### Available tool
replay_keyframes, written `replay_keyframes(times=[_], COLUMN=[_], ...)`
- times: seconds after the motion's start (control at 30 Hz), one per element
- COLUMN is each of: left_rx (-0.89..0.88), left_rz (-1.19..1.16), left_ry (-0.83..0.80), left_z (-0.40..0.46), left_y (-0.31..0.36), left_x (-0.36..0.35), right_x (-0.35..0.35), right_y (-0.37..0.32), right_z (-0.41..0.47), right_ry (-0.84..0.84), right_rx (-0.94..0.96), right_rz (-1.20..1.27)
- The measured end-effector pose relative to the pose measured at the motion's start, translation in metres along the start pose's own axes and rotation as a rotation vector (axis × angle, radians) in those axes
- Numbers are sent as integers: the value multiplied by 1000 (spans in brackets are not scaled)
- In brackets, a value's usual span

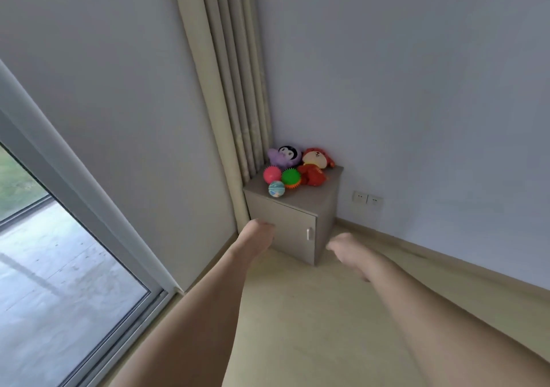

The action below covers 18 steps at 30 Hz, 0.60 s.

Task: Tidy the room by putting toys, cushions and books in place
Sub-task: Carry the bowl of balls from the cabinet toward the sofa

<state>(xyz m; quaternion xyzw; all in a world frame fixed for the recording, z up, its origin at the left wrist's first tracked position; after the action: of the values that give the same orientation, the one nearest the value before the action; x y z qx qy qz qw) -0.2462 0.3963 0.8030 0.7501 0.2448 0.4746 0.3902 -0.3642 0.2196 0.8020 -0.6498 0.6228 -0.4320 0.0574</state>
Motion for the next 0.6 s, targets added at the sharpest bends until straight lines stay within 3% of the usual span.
replay_keyframes(times=[0.33,0.6], left_rx=[162,235], left_rz=[-62,-201], left_ry=[97,108], left_z=[106,265], left_y=[25,31], left_x=[-16,-4], right_x=[43,55], right_y=[-73,-155], right_z=[125,257], right_ry=[-101,-127], right_rx=[11,-102], right_rz=[-74,69])
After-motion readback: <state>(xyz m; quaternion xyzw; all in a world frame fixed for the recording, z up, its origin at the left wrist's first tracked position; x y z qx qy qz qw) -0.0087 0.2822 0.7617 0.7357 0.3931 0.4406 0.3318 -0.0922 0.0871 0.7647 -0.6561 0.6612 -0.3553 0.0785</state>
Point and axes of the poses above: each hand's wrist, its own z-axis towards the middle knuckle, its own x-axis out of the back of the hand, y = z × x, the point moved 2 cm from there along z, towards the middle knuckle, and after that the axes turned 11 degrees about -x, right-handed, at the moved point
